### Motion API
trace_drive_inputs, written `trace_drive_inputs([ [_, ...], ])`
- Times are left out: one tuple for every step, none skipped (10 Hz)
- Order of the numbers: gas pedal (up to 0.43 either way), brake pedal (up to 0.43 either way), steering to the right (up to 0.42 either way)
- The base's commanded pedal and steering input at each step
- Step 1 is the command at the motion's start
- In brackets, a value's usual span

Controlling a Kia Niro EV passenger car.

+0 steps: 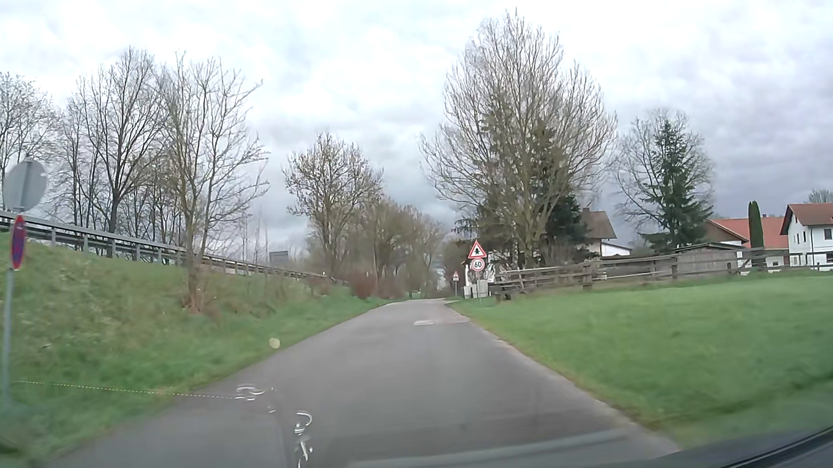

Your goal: Follow the waypoints while adhering to traffic rules and regulations

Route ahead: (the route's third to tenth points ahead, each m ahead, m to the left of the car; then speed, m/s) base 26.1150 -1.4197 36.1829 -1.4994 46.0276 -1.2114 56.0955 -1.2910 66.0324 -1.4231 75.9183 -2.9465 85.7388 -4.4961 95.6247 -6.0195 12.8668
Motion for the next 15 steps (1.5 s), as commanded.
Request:
trace_drive_inputs([
  [0.11,0.0,0.005],
  [0.11,0.0,0.005],
  [0.11,0.0,0.004],
  [0.11,0.0,0.004],
  [0.11,0.0,0.003],
  [0.098,0.0,0.003],
  [0.087,0.0,0.003],
  [0.087,0.0,0.003],
  [0.067,0.0,0.002],
  [0.059,0.0,0.003],
  [0.047,0.0,0.003],
  [0.039,0.0,0.003],
  [0.039,0.0,0.002],
  [0.02,0.0,0.002],
  [0.008,0.0,0.002],
])
